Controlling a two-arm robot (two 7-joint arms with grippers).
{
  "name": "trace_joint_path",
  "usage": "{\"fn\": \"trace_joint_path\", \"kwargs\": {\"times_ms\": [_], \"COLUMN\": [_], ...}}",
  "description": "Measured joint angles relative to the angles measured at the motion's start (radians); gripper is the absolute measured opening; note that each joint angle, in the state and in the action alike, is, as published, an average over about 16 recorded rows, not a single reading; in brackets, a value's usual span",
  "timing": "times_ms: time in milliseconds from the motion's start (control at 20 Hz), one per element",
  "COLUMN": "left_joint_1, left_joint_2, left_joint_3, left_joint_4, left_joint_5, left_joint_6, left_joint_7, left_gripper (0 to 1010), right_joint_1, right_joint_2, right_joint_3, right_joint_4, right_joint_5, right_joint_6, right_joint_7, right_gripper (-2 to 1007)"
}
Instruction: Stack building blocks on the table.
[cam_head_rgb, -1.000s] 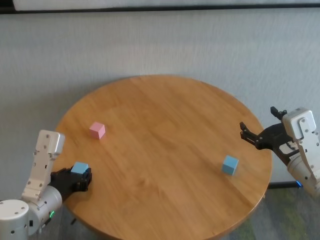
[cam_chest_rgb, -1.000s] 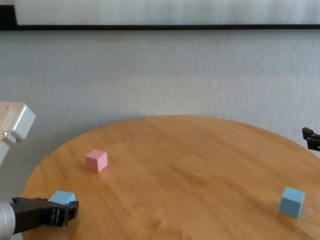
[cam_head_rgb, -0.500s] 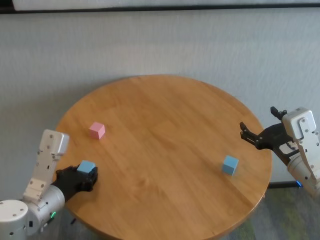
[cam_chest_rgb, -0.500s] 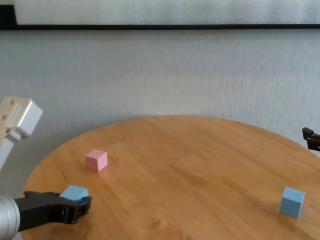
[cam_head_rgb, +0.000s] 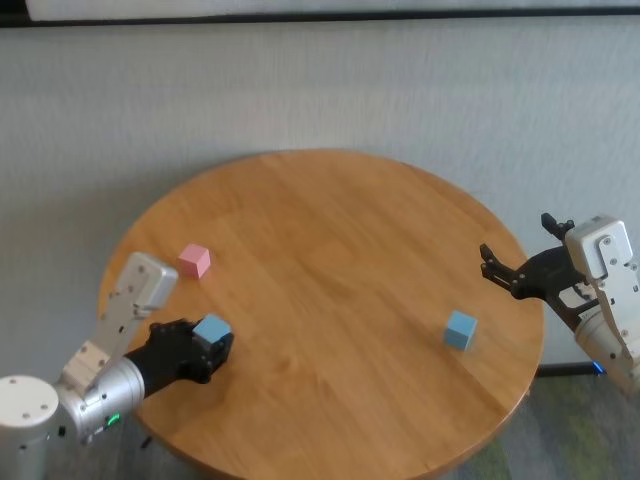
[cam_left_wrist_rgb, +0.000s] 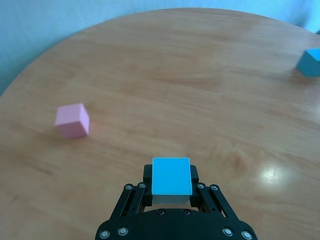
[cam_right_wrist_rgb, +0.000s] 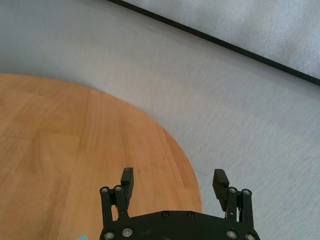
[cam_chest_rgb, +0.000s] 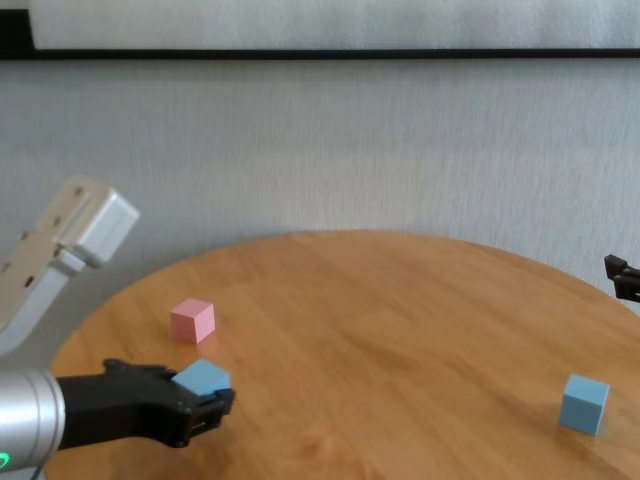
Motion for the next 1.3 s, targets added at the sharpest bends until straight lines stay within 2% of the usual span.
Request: {"fn": "trace_joint_path", "kwargs": {"times_ms": [300,550,950,1300], "left_joint_1": [-0.082,-0.147,-0.226,-0.281], "left_joint_2": [-0.003,-0.021,-0.061,-0.099], "left_joint_3": [0.054,0.095,0.153,0.193], "left_joint_4": [0.047,0.083,0.146,0.228], "left_joint_5": [0.036,0.052,0.051,0.038], "left_joint_6": [-0.026,-0.027,0.008,0.043], "left_joint_7": [-0.109,-0.179,-0.254,-0.287], "left_gripper": [401,401,401,401], "right_joint_1": [0.000,0.000,0.000,0.000], "right_joint_2": [0.000,0.000,0.000,0.000], "right_joint_3": [0.000,0.000,0.000,0.000], "right_joint_4": [0.000,0.000,0.000,0.000], "right_joint_5": [0.000,0.000,0.000,0.000], "right_joint_6": [0.000,0.000,0.000,0.000], "right_joint_7": [0.000,0.000,0.000,0.000], "right_gripper": [1001,1001,1001,1001]}}
